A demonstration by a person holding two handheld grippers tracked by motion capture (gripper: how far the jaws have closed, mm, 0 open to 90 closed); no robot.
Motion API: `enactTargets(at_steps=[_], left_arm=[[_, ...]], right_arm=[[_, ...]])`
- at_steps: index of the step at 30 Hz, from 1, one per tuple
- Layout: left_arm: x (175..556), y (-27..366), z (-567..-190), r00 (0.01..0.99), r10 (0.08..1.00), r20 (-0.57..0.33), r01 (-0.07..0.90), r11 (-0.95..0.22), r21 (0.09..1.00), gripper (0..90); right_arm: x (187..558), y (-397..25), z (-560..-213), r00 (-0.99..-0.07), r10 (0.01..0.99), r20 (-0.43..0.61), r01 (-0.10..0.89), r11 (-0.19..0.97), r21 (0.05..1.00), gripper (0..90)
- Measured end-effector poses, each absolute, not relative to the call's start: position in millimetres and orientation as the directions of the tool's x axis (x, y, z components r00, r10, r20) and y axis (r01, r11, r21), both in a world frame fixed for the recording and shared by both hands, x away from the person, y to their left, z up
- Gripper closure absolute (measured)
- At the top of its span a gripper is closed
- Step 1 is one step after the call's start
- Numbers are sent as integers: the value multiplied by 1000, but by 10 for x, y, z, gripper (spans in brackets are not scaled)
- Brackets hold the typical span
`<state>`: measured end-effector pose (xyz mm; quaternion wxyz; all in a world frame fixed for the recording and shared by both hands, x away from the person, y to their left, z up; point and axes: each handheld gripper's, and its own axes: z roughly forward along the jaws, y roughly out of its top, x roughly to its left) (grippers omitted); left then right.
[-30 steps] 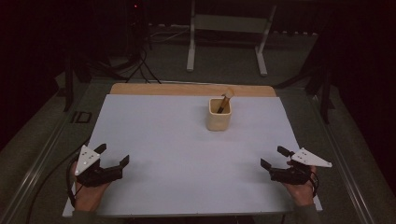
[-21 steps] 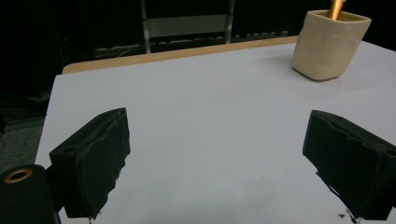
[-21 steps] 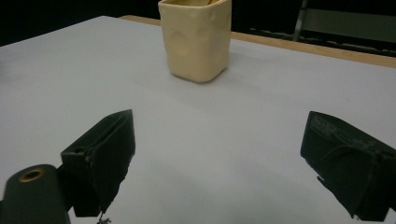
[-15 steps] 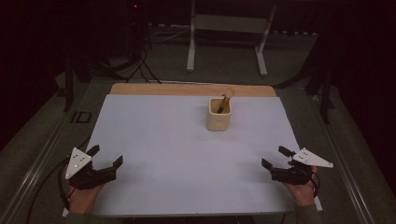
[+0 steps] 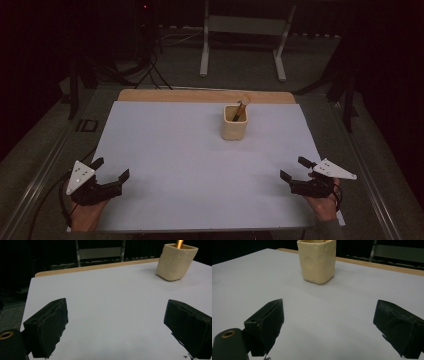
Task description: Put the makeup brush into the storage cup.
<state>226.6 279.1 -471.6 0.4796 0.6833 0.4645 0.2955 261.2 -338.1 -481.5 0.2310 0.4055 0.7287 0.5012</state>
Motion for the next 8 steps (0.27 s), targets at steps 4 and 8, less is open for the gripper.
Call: enactTargets(at_steps=[4,8], left_arm=[[2275,2783,-4719,396,917,-42,357,-112,927,30],[2274,2786,-4713,394,918,-41,354,-111,929,22]], right_arm=[[2612,-3385,-4815,-565,822,71,359,168,918,97],[2612,-3386,-4814,-565,822,71,358,167,919,97]])
